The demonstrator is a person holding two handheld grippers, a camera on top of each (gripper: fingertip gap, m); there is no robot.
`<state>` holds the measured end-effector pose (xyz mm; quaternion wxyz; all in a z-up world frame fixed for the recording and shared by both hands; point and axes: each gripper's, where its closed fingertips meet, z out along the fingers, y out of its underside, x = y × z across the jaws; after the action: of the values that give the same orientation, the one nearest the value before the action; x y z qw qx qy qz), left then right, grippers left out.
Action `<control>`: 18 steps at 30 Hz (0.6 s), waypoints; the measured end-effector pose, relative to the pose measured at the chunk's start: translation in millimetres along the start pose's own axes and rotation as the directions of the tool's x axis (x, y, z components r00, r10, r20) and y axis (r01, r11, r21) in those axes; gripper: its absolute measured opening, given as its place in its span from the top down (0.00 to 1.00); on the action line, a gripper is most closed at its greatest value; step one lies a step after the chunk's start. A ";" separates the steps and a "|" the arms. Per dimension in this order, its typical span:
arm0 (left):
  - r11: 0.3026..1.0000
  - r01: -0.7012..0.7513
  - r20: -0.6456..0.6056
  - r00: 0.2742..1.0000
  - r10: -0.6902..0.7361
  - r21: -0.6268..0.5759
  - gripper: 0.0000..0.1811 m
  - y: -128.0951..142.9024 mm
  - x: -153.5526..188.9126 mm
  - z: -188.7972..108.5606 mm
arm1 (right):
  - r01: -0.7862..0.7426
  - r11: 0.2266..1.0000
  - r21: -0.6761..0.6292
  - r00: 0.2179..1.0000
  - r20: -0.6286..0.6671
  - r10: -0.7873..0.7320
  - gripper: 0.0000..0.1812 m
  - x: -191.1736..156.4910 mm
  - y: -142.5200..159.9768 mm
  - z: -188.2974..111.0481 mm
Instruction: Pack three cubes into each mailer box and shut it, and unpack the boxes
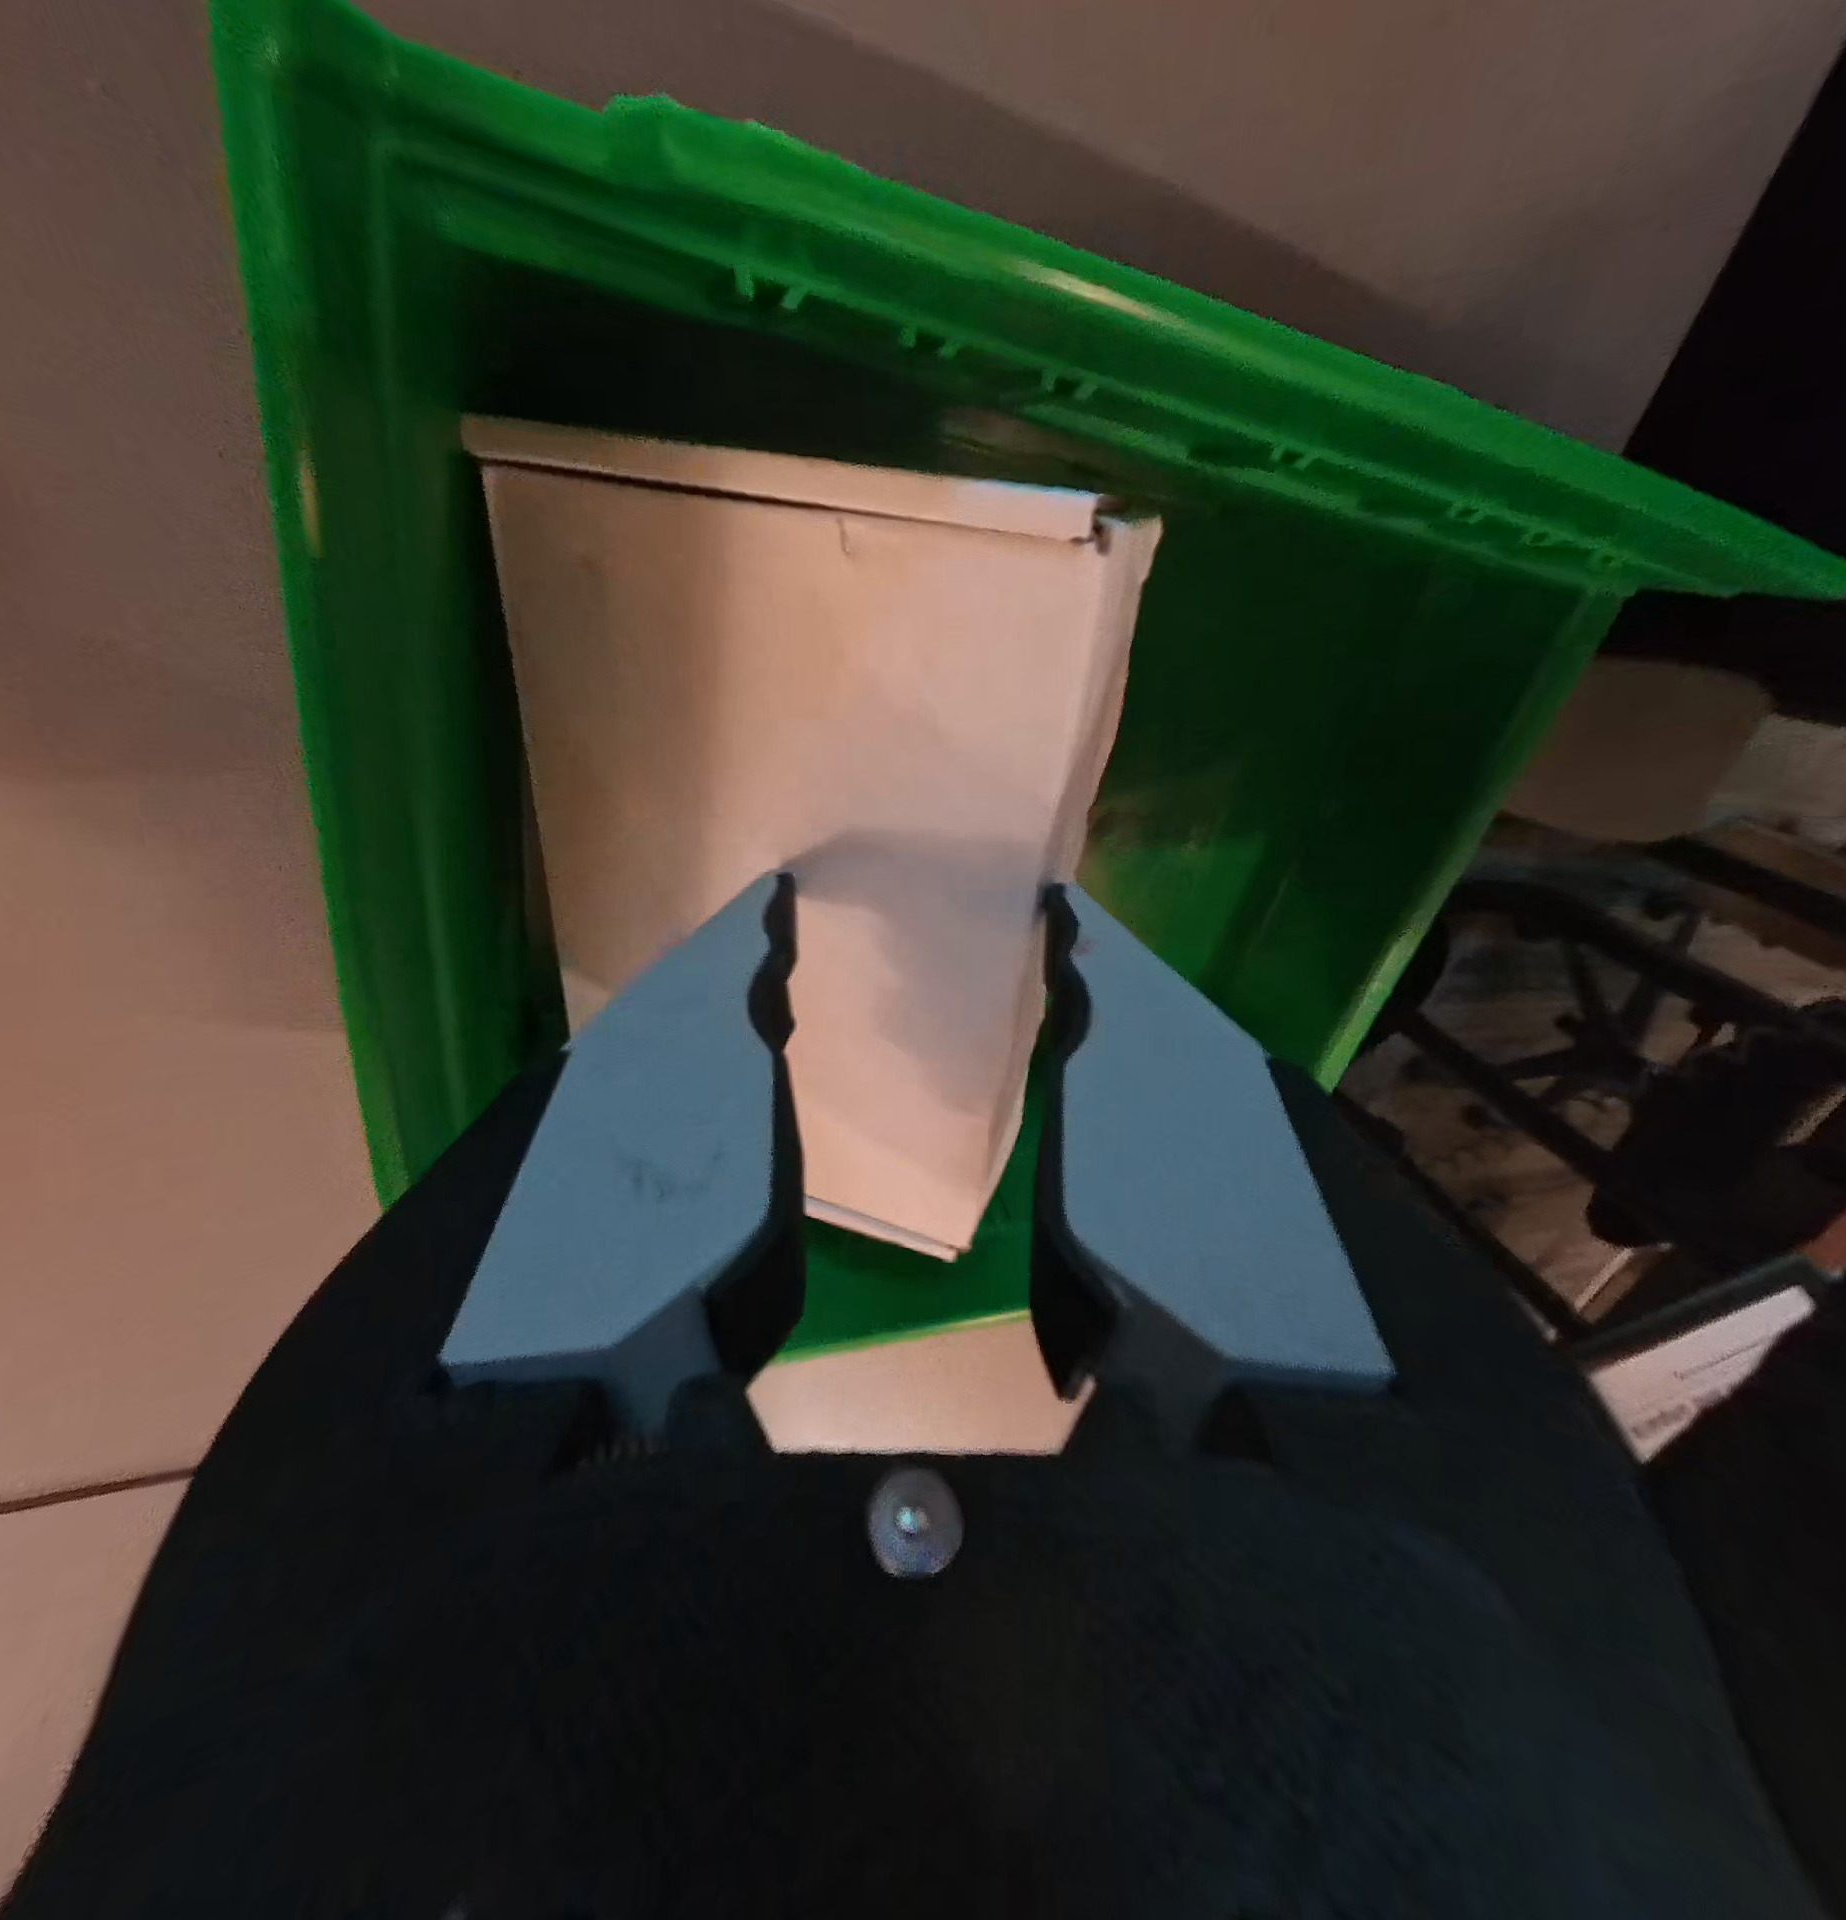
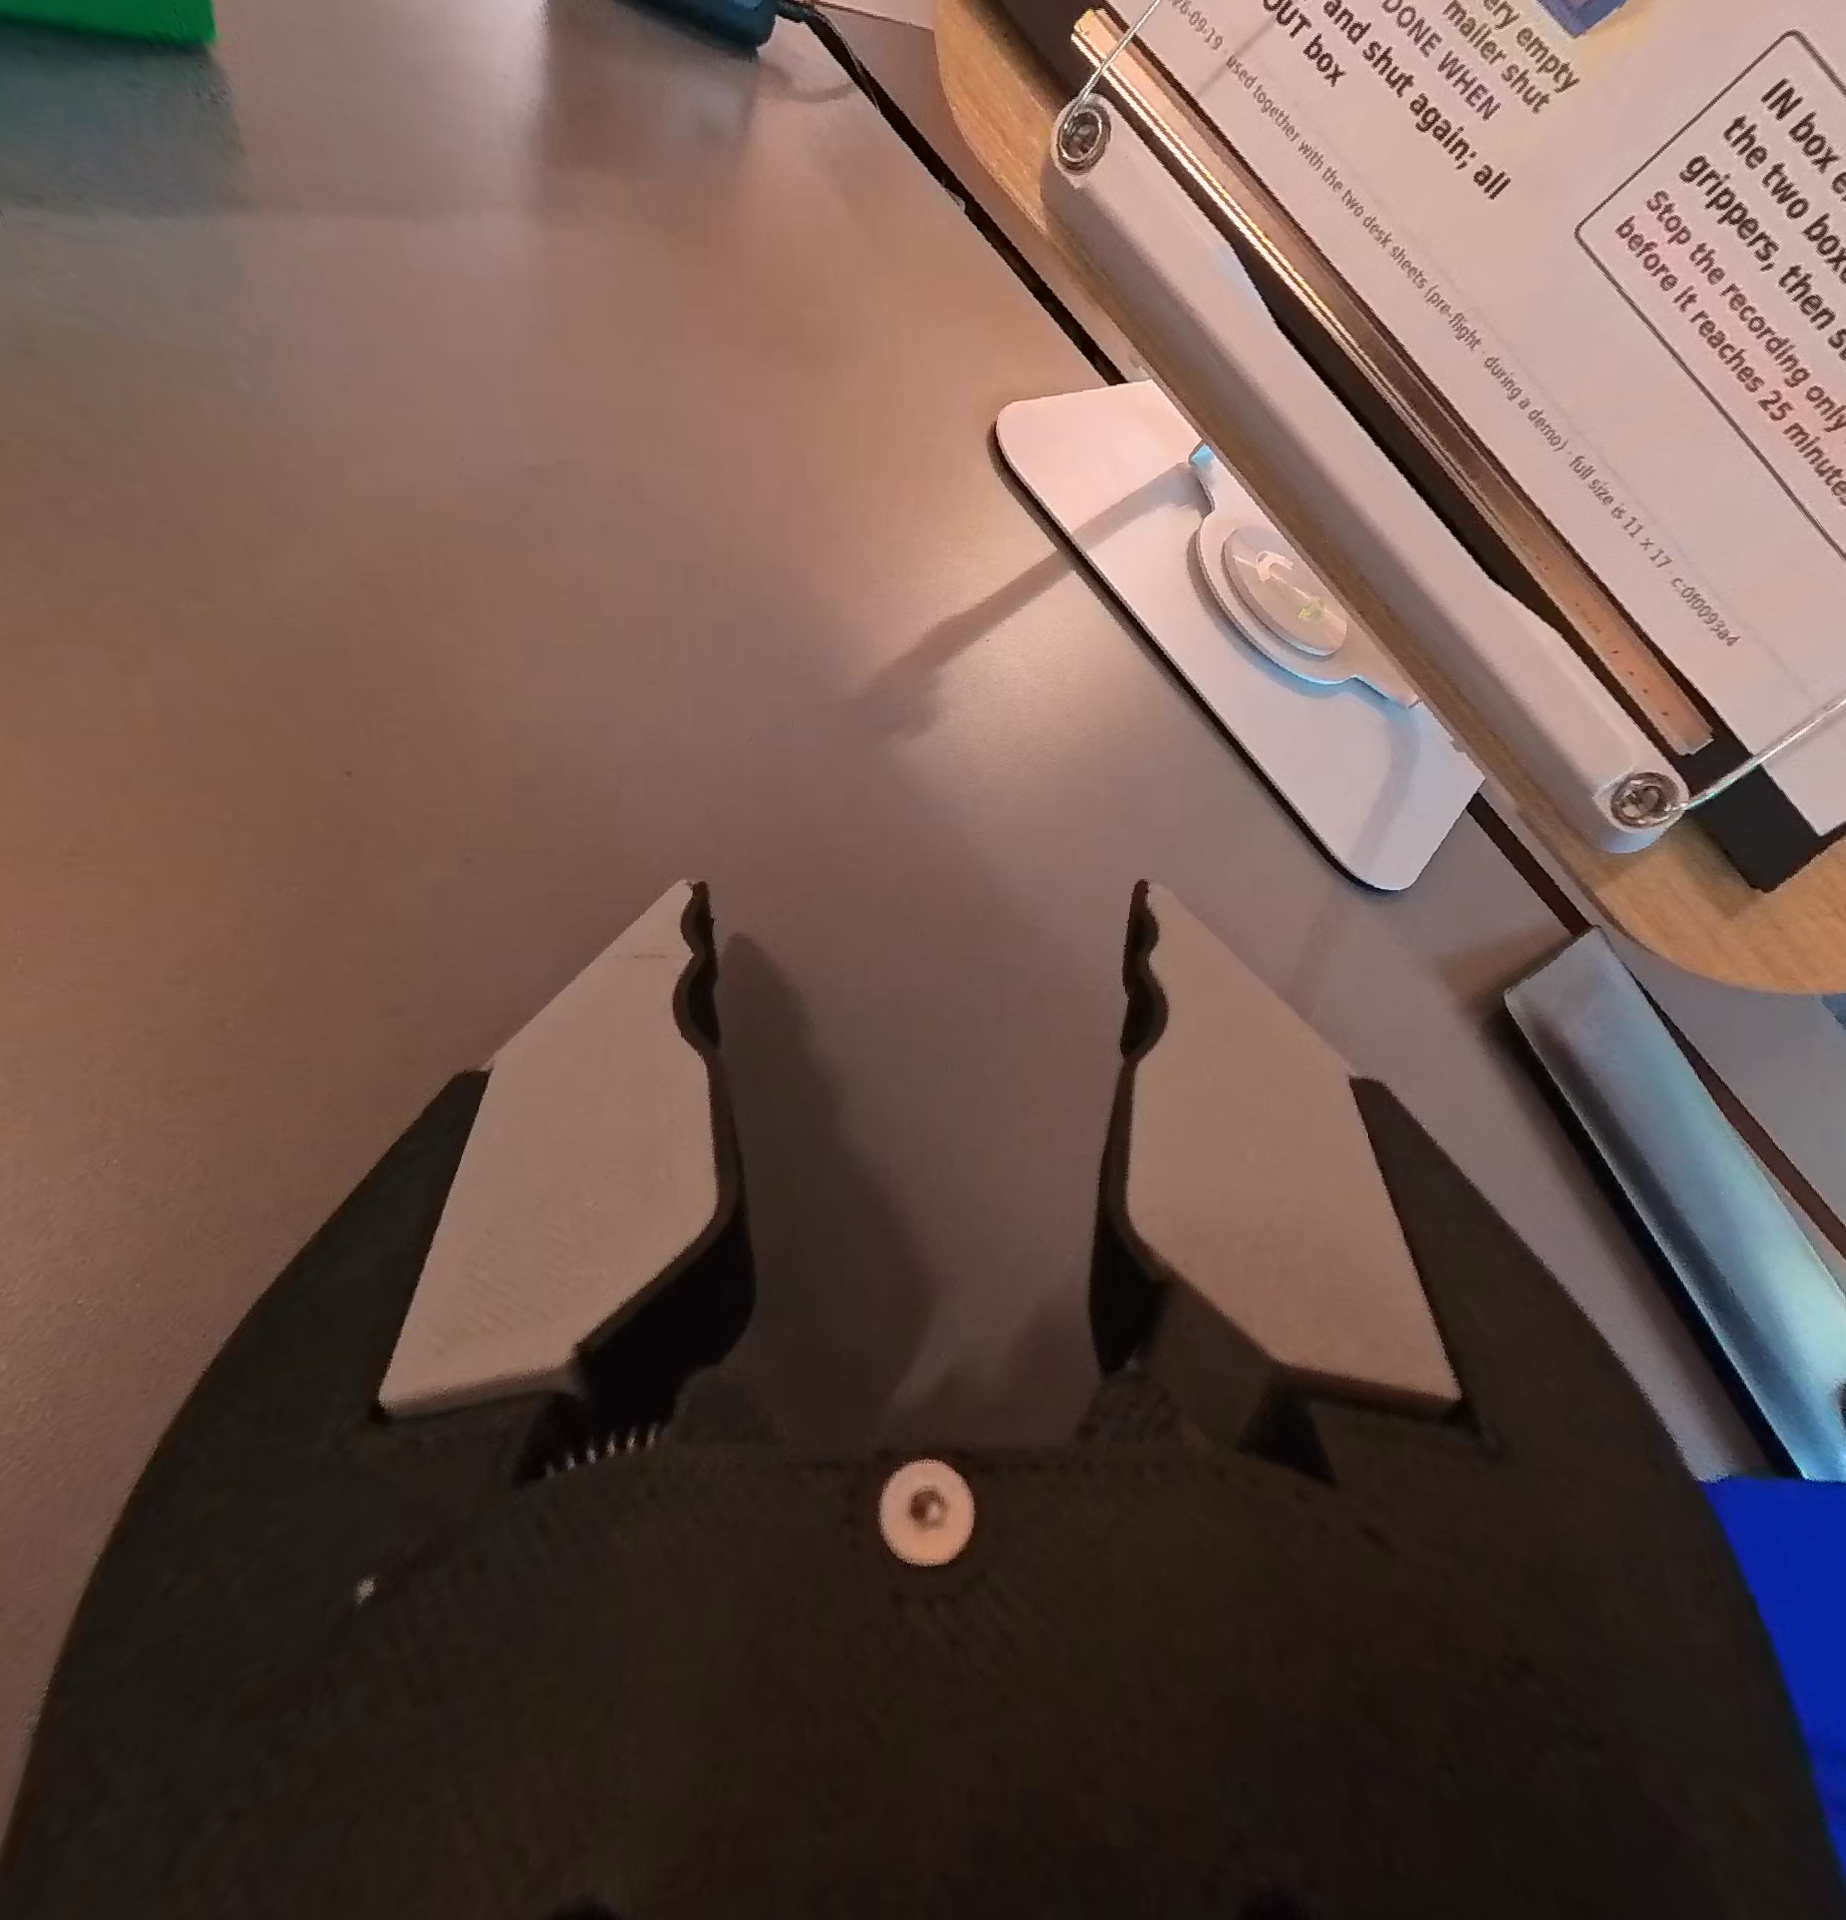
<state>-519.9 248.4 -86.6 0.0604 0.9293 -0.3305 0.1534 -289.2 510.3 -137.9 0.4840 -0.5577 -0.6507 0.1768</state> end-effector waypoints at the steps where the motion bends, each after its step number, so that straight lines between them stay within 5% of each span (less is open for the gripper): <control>1: 0.999 0.017 -0.001 1.000 -0.017 0.028 0.77 -1.1 -2.1 -4.0 | 0.002 1.000 -0.002 1.000 0.000 -0.002 0.57 -0.2 0.3 0.3; 6: 0.989 0.046 0.046 0.998 -0.053 0.142 0.85 -6.1 -18.1 -21.7 | 0.005 1.000 -0.004 1.000 0.001 -0.005 0.58 -0.5 0.4 0.5; 13: 0.958 -0.054 0.378 0.924 -0.058 0.280 0.88 -16.4 -63.0 -56.7 | 0.015 1.000 -0.007 1.000 -0.001 -0.015 0.58 -1.3 0.8 0.7; 18: 0.951 -0.156 0.729 0.678 -0.094 0.267 1.00 -19.3 -103.8 -98.3 | 0.016 1.000 -0.004 1.000 -0.005 -0.016 0.58 -1.1 0.4 0.3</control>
<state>-608.0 346.2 -27.5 -0.2252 0.9040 -0.3145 -0.1819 -289.3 509.5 -138.8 0.4857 -0.5539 -0.6544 0.1703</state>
